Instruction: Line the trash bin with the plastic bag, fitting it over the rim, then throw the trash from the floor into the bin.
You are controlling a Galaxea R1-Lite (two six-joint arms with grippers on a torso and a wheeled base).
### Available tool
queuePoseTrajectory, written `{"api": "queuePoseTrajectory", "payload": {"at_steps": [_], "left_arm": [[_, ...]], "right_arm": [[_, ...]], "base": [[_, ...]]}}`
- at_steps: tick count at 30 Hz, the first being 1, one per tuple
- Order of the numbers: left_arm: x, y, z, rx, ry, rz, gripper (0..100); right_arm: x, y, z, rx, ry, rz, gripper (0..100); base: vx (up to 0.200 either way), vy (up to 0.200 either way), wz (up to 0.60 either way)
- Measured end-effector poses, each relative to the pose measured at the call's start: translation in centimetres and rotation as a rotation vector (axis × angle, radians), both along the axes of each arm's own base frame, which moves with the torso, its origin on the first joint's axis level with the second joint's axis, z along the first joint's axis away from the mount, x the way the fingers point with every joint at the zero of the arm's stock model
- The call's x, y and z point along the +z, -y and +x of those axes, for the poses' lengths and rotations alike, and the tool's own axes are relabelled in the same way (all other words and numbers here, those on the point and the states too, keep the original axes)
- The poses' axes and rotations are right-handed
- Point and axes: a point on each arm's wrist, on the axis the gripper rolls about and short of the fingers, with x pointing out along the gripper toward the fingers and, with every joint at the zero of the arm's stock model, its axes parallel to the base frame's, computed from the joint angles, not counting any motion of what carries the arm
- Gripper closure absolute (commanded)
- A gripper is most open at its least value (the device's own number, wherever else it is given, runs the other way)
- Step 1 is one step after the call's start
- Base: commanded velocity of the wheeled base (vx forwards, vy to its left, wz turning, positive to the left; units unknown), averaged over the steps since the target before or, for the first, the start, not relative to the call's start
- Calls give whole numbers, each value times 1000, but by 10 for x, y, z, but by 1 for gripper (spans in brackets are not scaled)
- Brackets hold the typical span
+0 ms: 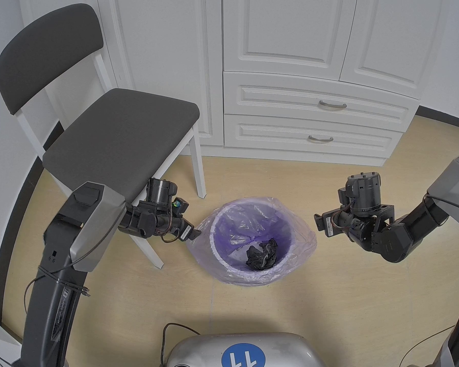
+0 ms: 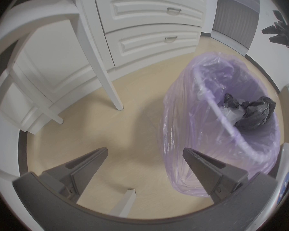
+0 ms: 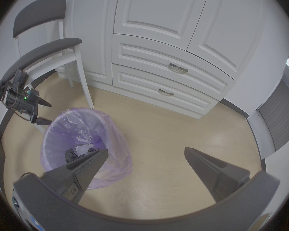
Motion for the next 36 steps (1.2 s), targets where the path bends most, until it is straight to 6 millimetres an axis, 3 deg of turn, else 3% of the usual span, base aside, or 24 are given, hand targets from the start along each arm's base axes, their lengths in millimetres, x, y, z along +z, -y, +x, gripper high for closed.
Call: {"api": "queuePoseTrajectory", "payload": {"at_steps": [7, 12, 20, 24, 30, 36], "left_arm": [[-33, 12, 9, -70, -77, 76, 0], [-62, 13, 4, -130, -138, 120, 0], [-81, 12, 3, -134, -150, 121, 0], [-79, 11, 5, -130, -124, 116, 0], [-54, 8, 5, -103, -103, 130, 0], [-22, 10, -22, -50, -131, 206, 0]], "right_arm": [[-14, -1, 4, 21, -35, -4, 0], [-26, -3, 8, 25, -62, -14, 0], [-46, -6, 13, 28, -104, -32, 0], [-51, -6, 14, 32, -115, -31, 0], [-47, -4, 10, 45, -117, -22, 0], [-40, 1, 7, 54, -111, -28, 0]], "base": [[0, 0, 0], [0, 0, 0], [0, 0, 0], [0, 0, 0], [0, 0, 0], [0, 0, 0]]}}
